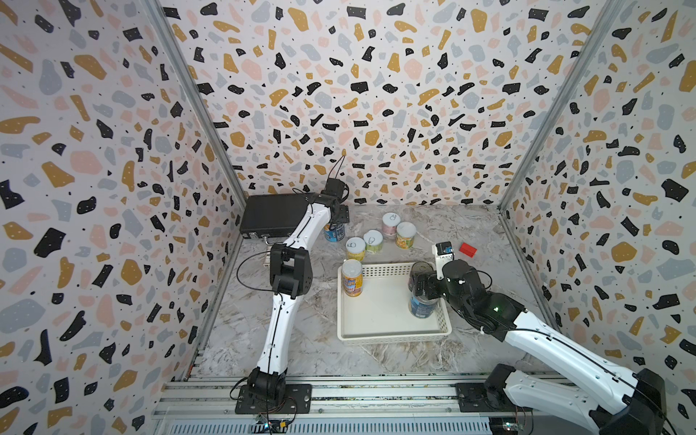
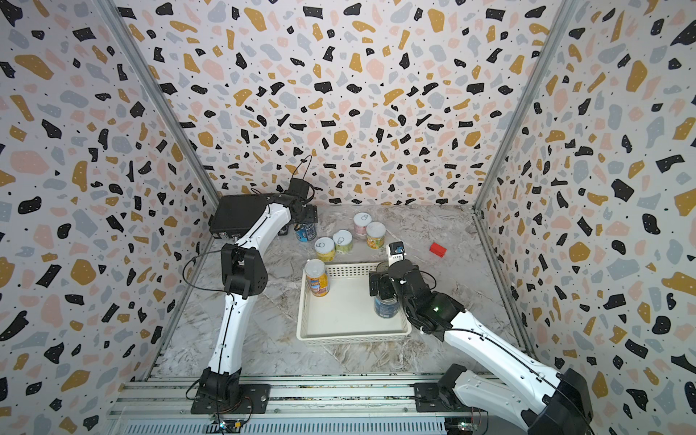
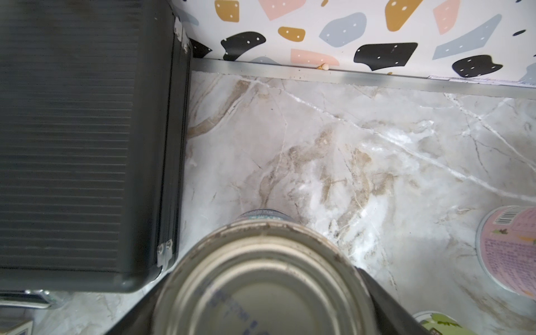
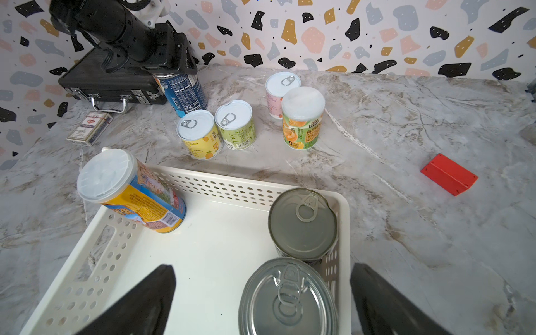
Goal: Put the canned food in the basket
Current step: Pick up the canned food from the center of the board.
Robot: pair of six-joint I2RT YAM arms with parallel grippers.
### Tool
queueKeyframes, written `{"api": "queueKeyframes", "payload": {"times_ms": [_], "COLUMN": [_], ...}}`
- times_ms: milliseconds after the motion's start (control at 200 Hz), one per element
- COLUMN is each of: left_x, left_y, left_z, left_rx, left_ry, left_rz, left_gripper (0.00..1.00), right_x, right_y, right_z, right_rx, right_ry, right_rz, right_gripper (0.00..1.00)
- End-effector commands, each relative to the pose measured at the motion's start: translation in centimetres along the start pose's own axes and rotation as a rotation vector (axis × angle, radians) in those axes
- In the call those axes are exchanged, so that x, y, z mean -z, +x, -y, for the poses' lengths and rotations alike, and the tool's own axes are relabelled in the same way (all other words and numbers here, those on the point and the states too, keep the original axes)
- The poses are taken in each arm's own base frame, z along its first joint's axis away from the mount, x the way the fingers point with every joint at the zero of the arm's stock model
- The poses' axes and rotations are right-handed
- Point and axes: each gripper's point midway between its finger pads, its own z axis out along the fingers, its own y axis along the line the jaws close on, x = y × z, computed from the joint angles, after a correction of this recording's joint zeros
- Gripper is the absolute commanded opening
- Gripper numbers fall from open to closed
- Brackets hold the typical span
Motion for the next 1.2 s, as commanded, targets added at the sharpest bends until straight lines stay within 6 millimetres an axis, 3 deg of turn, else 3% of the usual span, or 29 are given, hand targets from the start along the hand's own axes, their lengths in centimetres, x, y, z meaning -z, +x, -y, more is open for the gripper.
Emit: {"api": "queueKeyframes", "payload": {"times_ms": [0, 170, 420, 801, 1196], "left_x": [0.6, 2.1, 6.1, 14.9, 24.0], "left_y": [-1.0, -1.2, -1.6, -1.1, 2.1], "left_z": [0.0, -0.4, -1.5, -3.9, -7.7], "left_rx": [0.015, 0.018, 0.016, 0.026, 0.013], "left_ry": [0.021, 0.011, -0.008, -0.035, -0.097], "left_rz": [0.028, 0.037, 0.052, 0.086, 0.122], "left_gripper": [0.68, 0.6, 0.57, 0.55, 0.53], "right_x": [0.7, 0.6, 0.4, 0.3, 0.2], "right_y": [-1.3, -1.3, -1.2, -1.2, -1.1], "right_z": [-0.2, -0.1, -0.2, 0.2, 0.4], "right_rx": [-0.025, -0.027, -0.026, -0.017, -0.01], "right_ry": [-0.015, -0.011, -0.01, 0.013, 0.024], "right_rz": [0.034, 0.037, 0.033, 0.044, 0.047], "right_gripper": [1.0, 1.0, 1.0, 1.0, 1.0]}}
